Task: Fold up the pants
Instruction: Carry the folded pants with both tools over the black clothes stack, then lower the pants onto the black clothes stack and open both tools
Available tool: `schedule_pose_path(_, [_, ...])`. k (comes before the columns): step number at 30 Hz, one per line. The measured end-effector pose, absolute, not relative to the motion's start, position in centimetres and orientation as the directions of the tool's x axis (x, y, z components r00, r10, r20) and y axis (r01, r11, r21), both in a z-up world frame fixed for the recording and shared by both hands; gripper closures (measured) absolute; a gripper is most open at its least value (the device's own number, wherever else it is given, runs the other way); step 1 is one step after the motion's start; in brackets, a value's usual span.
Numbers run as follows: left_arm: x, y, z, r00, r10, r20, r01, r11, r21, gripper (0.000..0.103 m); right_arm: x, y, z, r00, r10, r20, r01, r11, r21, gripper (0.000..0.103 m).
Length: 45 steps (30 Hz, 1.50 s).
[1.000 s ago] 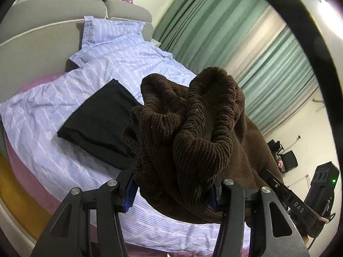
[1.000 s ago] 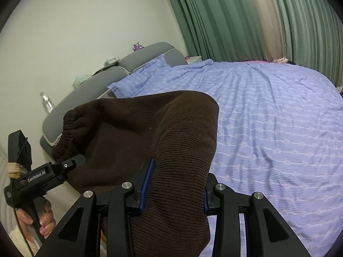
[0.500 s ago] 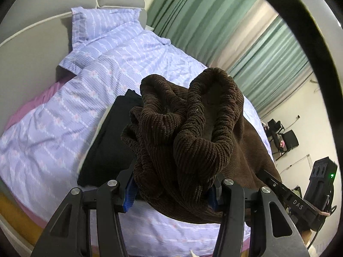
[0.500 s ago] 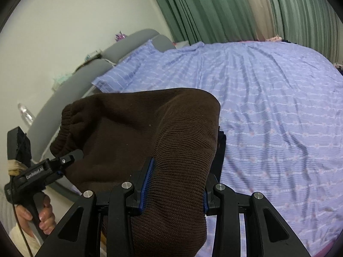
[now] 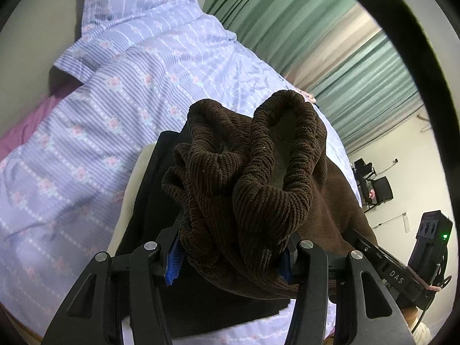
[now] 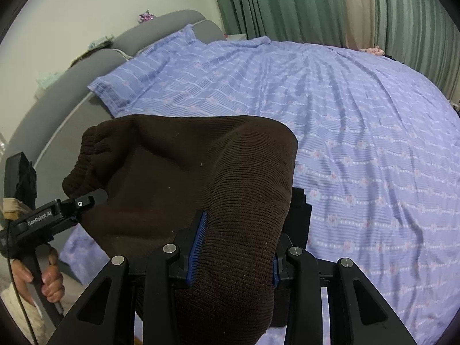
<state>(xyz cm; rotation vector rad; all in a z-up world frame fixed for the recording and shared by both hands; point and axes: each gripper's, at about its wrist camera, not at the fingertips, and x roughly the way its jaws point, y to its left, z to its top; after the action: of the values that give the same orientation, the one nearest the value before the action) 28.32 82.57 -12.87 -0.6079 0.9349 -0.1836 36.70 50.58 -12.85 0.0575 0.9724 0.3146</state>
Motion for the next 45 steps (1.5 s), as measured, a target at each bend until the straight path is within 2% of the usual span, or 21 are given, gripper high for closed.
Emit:
schedule_pose_path(10, [29.5, 82.2, -18.1, 0.509, -0.428, -0.747, -0.196, 0.787, -0.585, 0.049, 38.8, 51.5, -17.5, 0.472, 0.228, -0.852, -0.237, 0.963, 0.126, 0.066])
schedule_pose_path(15, [28.4, 82.0, -18.3, 0.449, -0.372, -0.812, -0.212, 0.839, -0.502, 0.037, 37.6, 51.0, -18.7, 0.443, 0.226, -0.868, -0.236, 0.963, 0.13, 0.064])
schedule_pose_path(20, [27.2, 82.1, -15.9, 0.443, -0.312, -0.84, -0.171, 0.891, -0.42, 0.033, 36.2, 51.4, -19.5, 0.418, 0.199, -0.887, -0.233, 0.967, 0.107, 0.05])
schedule_pose_path(23, [26.6, 82.0, -14.4, 0.471, -0.26, -0.843, -0.144, 0.92, -0.364, 0.026, 35.3, 51.6, -18.9, 0.433, 0.178, -0.884, -0.229, 0.97, 0.084, 0.044])
schedule_pose_path(27, [26.0, 82.0, -13.3, 0.478, -0.245, -0.843, -0.164, 0.919, -0.36, 0.026, 34.0, 51.4, -17.6, 0.461, 0.159, -0.873, -0.225, 0.973, 0.058, 0.041])
schedule_pose_path(28, [25.6, 81.7, -12.8, 0.489, -0.233, -0.84, -0.159, 0.924, -0.349, 0.026, 33.5, 51.3, -17.0, 0.476, 0.154, -0.866, -0.226, 0.973, 0.049, 0.037])
schedule_pose_path(30, [25.5, 81.6, -11.7, 0.513, -0.2, -0.835, -0.154, 0.935, -0.319, 0.017, 32.9, 51.1, -15.8, 0.501, 0.146, -0.853, -0.224, 0.974, 0.036, 0.031])
schedule_pose_path(32, [25.0, 81.7, -10.6, 0.536, -0.188, -0.823, -0.152, 0.938, -0.313, 0.017, 32.3, 51.0, -14.5, 0.526, 0.155, -0.836, -0.228, 0.973, 0.037, 0.027])
schedule_pose_path(35, [24.2, 81.9, -9.1, 0.555, -0.167, -0.815, -0.158, 0.94, -0.301, 0.017, 31.2, 50.7, -12.2, 0.567, 0.16, -0.808, -0.233, 0.972, 0.029, 0.026])
schedule_pose_path(40, [22.0, 78.5, -4.6, 0.61, -0.075, -0.789, -0.078, 0.985, -0.154, 0.014, 28.4, 49.8, -7.9, 0.643, 0.178, -0.745, -0.24, 0.97, 0.025, 0.02])
schedule_pose_path(45, [19.4, 74.6, -0.8, 0.651, -0.051, -0.758, -0.012, 0.997, -0.077, 0.008, 25.4, 47.9, -4.4, 0.695, 0.182, -0.696, -0.216, 0.976, 0.039, 0.012])
